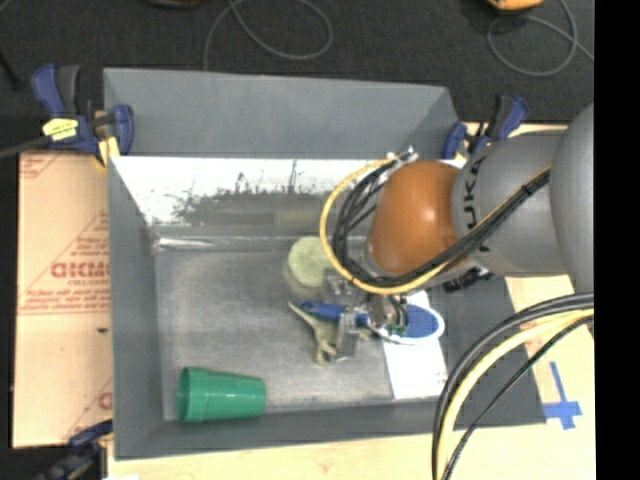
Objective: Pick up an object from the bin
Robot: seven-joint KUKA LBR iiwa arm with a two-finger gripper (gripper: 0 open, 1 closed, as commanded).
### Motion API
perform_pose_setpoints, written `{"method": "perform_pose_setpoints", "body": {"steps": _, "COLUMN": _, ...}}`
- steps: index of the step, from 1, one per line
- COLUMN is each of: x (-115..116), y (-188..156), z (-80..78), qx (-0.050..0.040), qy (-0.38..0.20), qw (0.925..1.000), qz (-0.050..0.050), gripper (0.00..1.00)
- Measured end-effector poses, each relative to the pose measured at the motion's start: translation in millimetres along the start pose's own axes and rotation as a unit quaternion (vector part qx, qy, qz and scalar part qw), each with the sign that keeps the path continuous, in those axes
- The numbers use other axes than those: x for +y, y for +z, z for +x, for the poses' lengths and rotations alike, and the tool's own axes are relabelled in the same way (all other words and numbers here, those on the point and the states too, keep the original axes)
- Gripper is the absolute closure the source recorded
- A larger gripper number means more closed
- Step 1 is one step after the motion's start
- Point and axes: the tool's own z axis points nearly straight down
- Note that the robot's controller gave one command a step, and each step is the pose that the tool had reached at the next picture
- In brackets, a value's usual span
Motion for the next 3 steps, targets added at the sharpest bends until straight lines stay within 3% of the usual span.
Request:
{"method": "perform_pose_setpoints", "body": {"steps": 2, "x": 0.8, "y": -4.0, "z": 1.6, "qx": 0.0026, "qy": 0.0, "qw": 1.0, "qz": 0.0, "gripper": 1.0}}
{"method": "perform_pose_setpoints", "body": {"steps": 3, "x": 0.8, "y": -23.9, "z": 4.5, "qx": 0.0099, "qy": 0.0, "qw": 1.0, "qz": 0.001, "gripper": 1.0}}
